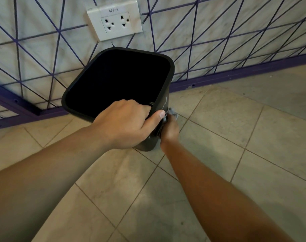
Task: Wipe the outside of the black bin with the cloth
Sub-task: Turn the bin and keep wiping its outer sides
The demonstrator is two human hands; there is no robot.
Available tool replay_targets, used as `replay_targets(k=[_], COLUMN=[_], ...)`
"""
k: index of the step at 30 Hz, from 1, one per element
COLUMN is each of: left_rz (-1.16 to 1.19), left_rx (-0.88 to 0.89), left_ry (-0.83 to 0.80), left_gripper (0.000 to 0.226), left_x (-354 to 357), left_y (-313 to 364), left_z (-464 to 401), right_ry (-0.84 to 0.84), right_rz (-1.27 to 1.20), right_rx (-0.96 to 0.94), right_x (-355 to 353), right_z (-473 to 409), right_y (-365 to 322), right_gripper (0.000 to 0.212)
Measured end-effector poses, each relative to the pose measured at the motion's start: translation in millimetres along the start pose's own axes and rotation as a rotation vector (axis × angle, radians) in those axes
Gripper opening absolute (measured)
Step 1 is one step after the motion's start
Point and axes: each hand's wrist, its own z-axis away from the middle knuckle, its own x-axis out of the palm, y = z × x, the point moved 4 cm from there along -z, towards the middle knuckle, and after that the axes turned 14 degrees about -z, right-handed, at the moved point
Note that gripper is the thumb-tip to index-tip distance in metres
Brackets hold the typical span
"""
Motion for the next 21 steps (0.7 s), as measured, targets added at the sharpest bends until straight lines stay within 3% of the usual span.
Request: replay_targets(k=[5,11,16,21], left_rz=[-0.014,-0.007,-0.035,-0.039], left_rx=[0.006,-0.008,-0.015,-0.037], left_ry=[0.047,0.051,0.054,0.055], left_gripper=[0.059,0.057,0.053,0.054], left_x=[1,-1,2,1], left_y=[-1,0,0,0], left_z=[1,0,0,-3], right_ry=[-0.111,0.007,-0.184,-0.06], right_rz=[0.013,-0.007,0.074,0.049], right_rx=[-0.077,0.031,0.009,0.041], right_x=[-10,0,-14,0], right_z=[41,17,43,5], right_y=[34,7,28,14], right_gripper=[0.039,0.042,0.041,0.044])
